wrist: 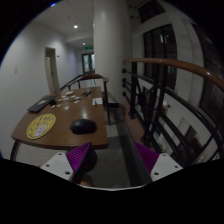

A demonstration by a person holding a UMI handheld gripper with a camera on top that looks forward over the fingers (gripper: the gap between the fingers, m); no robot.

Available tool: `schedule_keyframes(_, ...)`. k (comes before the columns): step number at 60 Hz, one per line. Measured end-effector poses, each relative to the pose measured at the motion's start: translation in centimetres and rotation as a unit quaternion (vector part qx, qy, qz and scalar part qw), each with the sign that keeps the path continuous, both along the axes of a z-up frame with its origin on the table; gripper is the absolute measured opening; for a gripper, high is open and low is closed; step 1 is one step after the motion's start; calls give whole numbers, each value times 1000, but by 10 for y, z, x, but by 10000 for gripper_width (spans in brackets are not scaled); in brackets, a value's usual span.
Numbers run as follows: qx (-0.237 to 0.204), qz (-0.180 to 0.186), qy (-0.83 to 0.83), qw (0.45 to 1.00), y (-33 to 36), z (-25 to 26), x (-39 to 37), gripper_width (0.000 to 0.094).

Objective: Arrange mouse

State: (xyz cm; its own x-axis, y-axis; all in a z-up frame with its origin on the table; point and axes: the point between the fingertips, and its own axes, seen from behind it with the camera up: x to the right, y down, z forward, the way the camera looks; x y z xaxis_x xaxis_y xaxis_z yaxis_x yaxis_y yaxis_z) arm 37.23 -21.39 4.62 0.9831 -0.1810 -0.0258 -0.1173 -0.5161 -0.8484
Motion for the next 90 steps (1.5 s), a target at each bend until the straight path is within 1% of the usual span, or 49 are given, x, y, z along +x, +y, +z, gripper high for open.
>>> schedule_keyframes(5,5,22,5,1000,5,-1,-15,830)
schedule_keyframes(6,5,24,5,1000,17,-2,-35,829)
schedule_keyframes(12,12,55,8,998,32,-6,-64,830)
schedule_keyframes(19,10,90,18,996,68,-29,-106,825)
schedule_keyframes(23,18,96,25,995,94,-41,-128,824)
schedule_keyframes(25,11,100,27,995,104,-50,-137,820)
schedule_keyframes(28,3,101,28,994,114,-59,-140,827)
schedule_keyframes(29,12,99,23,995,120,-57,-140,819)
schedule_keyframes(31,16,98,15,995,131,-59,-143,814)
schedule_keyframes(34,14,92,8,996,143,-62,-145,808)
schedule_keyframes(42,7,91,10,996,172,-59,-144,807)
schedule_keyframes(52,-9,74,-8,997,213,-62,-152,800)
schedule_keyframes(54,-12,66,-18,998,219,-63,-150,776)
schedule_keyframes(59,-3,51,-14,999,228,-64,-150,476)
schedule_keyframes(64,-3,50,-11,999,230,-63,-149,402)
schedule_keyframes(68,11,59,-10,998,231,-62,-149,343)
schedule_keyframes(72,18,71,-15,997,229,-60,-149,326)
schedule_keyframes(75,10,65,-14,998,224,-58,-145,319)
schedule_keyframes(77,16,60,-18,998,222,-48,-142,321)
schedule_keyframes(80,38,53,-24,998,222,-22,-144,320)
schedule_keyframes(83,61,55,-36,996,220,11,-155,319)
schedule_keyframes(90,124,84,-7,989,219,93,-229,321)
